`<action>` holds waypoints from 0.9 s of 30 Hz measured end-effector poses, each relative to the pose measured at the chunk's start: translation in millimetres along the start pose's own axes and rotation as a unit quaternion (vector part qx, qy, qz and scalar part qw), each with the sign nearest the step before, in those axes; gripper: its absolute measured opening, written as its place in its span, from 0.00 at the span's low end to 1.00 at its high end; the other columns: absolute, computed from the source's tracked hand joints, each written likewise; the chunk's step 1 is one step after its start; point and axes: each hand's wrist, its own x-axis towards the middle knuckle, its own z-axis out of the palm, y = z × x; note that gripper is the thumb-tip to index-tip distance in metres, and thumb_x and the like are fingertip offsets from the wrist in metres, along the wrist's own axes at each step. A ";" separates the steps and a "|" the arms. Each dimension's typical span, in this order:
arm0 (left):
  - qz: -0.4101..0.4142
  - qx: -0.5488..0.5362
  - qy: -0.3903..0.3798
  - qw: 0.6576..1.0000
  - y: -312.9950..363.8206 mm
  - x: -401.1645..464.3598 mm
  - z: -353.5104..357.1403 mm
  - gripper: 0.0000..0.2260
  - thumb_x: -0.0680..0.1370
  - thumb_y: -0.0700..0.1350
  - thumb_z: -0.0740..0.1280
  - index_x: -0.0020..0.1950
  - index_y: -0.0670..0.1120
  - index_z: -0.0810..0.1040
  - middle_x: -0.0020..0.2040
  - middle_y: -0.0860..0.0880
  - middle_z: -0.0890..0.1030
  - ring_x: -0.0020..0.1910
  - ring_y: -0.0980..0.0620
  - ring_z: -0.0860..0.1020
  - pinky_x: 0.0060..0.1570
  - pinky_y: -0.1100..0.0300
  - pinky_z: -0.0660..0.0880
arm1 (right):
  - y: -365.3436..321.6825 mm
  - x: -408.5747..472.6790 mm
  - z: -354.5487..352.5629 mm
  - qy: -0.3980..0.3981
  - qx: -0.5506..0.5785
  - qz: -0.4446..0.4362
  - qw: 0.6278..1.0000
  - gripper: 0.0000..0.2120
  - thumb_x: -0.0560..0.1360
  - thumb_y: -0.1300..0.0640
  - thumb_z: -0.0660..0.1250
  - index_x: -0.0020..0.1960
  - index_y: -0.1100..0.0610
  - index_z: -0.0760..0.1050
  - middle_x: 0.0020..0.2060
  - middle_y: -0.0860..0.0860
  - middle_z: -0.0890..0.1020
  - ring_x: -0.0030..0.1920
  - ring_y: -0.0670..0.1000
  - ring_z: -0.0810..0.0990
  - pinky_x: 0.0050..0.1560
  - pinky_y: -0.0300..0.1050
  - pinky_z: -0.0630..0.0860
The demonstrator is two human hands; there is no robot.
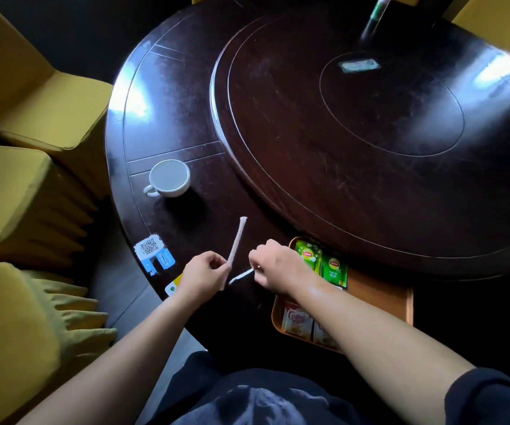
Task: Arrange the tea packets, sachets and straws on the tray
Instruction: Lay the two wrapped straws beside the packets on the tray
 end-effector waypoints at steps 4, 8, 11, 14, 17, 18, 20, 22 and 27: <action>0.007 -0.104 -0.016 0.994 9.4 3.8 0.3 0.05 0.72 0.49 0.72 0.38 0.49 0.81 0.33 0.50 0.82 0.31 0.51 0.78 0.39 0.48 0.80 | 1.1 -17.3 -22.2 0.095 0.209 0.120 0.966 0.02 0.72 0.56 0.68 0.42 0.52 0.76 0.38 0.47 0.80 0.43 0.48 0.75 0.43 0.47 0.75; 0.011 -0.126 -0.047 0.991 34.2 2.7 12.9 0.05 0.74 0.47 0.72 0.39 0.47 0.81 0.31 0.50 0.81 0.28 0.52 0.78 0.37 0.49 0.80 | 11.8 -48.7 -39.3 0.159 0.324 0.227 0.904 0.05 0.74 0.54 0.71 0.40 0.50 0.76 0.34 0.46 0.81 0.35 0.42 0.78 0.37 0.36 0.73; 0.031 -0.111 -0.085 0.990 58.1 -4.3 34.4 0.06 0.74 0.48 0.73 0.39 0.47 0.81 0.29 0.50 0.81 0.26 0.53 0.78 0.36 0.51 0.79 | 31.0 -78.9 -43.4 0.190 0.356 0.294 0.866 0.04 0.74 0.55 0.71 0.41 0.51 0.77 0.34 0.45 0.82 0.35 0.41 0.78 0.38 0.35 0.74; 0.050 -0.072 -0.144 0.986 79.2 -17.3 64.1 0.07 0.74 0.48 0.73 0.41 0.45 0.81 0.32 0.51 0.82 0.27 0.56 0.78 0.34 0.57 0.78 | 57.4 -111.6 -36.3 0.198 0.366 0.364 0.833 0.04 0.73 0.52 0.70 0.41 0.50 0.77 0.34 0.46 0.81 0.34 0.43 0.77 0.40 0.44 0.78; 0.066 -0.026 -0.187 0.980 95.8 -31.3 98.1 0.08 0.73 0.49 0.74 0.40 0.46 0.81 0.33 0.52 0.82 0.29 0.58 0.78 0.36 0.57 0.79 | 82.1 -145.7 -24.9 0.204 0.388 0.423 0.793 0.03 0.71 0.49 0.70 0.42 0.46 0.77 0.35 0.47 0.82 0.36 0.51 0.81 0.42 0.57 0.82; 0.066 -0.012 -0.203 0.977 100.5 -36.4 109.4 0.07 0.74 0.49 0.73 0.39 0.47 0.81 0.34 0.52 0.82 0.29 0.57 0.78 0.35 0.59 0.78 | 88.0 -156.1 -22.1 0.205 0.395 0.441 0.779 0.02 0.72 0.51 0.70 0.42 0.47 0.77 0.35 0.48 0.82 0.37 0.52 0.82 0.42 0.59 0.83; 0.057 0.000 -0.238 0.970 109.3 -48.2 131.9 0.06 0.75 0.47 0.73 0.41 0.46 0.80 0.34 0.51 0.82 0.28 0.57 0.78 0.30 0.62 0.78 | 96.2 -174.6 -19.1 0.212 0.415 0.477 0.746 0.03 0.75 0.56 0.70 0.43 0.50 0.78 0.37 0.52 0.83 0.37 0.51 0.83 0.42 0.58 0.84; 0.048 0.009 -0.264 0.963 115.8 -59.2 154.7 0.05 0.75 0.44 0.72 0.41 0.44 0.80 0.34 0.48 0.82 0.29 0.52 0.80 0.33 0.58 0.81 | 103.5 -192.1 -15.0 0.209 0.422 0.506 0.722 0.01 0.77 0.58 0.69 0.46 0.54 0.78 0.40 0.54 0.83 0.37 0.50 0.83 0.39 0.52 0.84; 0.028 0.081 -0.295 0.952 126.9 -77.4 199.7 0.04 0.75 0.43 0.71 0.43 0.43 0.79 0.34 0.46 0.82 0.28 0.50 0.80 0.34 0.56 0.82 | 119.1 -224.1 -1.9 0.168 0.430 0.551 0.695 0.01 0.77 0.58 0.69 0.46 0.54 0.77 0.40 0.55 0.84 0.36 0.48 0.83 0.35 0.43 0.83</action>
